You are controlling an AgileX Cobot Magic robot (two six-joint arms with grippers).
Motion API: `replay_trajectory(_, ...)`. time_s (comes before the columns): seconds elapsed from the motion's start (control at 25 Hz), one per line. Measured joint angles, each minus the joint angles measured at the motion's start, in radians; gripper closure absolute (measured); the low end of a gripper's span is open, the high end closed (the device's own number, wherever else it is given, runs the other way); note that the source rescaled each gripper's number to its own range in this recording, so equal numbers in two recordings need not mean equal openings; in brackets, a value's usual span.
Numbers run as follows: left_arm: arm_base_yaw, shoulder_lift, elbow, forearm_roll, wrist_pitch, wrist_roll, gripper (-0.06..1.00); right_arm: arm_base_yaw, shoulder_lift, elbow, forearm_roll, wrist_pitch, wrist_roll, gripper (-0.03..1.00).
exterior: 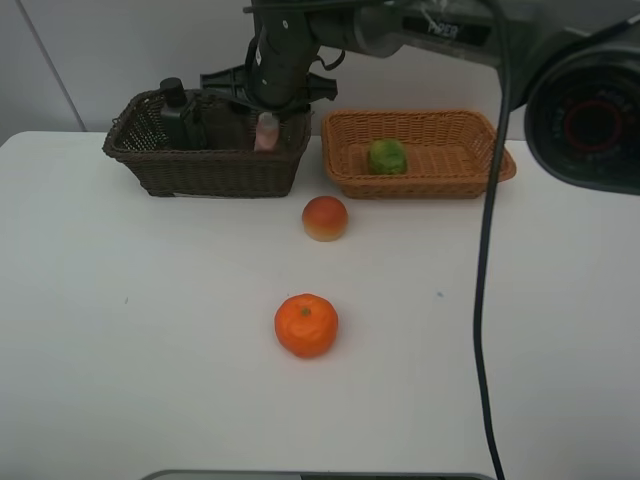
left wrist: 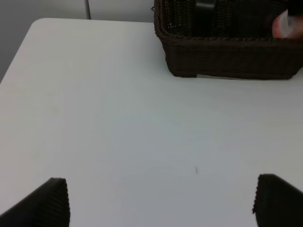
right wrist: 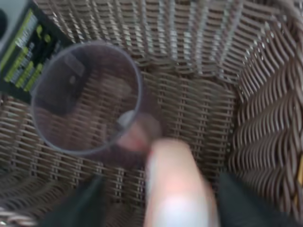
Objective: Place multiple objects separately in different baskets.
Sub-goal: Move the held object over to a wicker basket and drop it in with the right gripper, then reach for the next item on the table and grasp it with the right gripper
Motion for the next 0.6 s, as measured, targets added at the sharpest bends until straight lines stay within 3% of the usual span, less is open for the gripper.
replay_trajectory(0.04, 0.000, 0.000, 0.000, 0.000, 0.000, 0.000, -0.05, 0.000, 0.000, 0.000, 0.000, 0.000, 0.000, 0.50)
replay_trajectory(0.08, 0.000, 0.000, 0.000, 0.000, 0.000, 0.000, -0.05, 0.000, 0.000, 0.000, -0.001, 0.000, 0.000, 0.23)
replay_trajectory(0.12, 0.000, 0.000, 0.000, 0.000, 0.000, 0.000, -0.05, 0.000, 0.000, 0.000, -0.001, 0.000, 0.000, 0.17)
replay_trajectory(0.24, 0.000, 0.000, 0.000, 0.000, 0.000, 0.000, -0.05, 0.000, -0.001, 0.000, -0.002, -0.001, -0.001, 0.09)
replay_trajectory(0.44, 0.000, 0.000, 0.000, 0.000, 0.000, 0.000, -0.05, 0.000, -0.042, 0.000, 0.001, 0.016, -0.021, 0.06)
replay_trajectory(0.6, 0.000, 0.000, 0.000, 0.000, 0.000, 0.000, -0.05, 0.000, -0.071, 0.000, 0.009, 0.115, -0.087, 0.06)
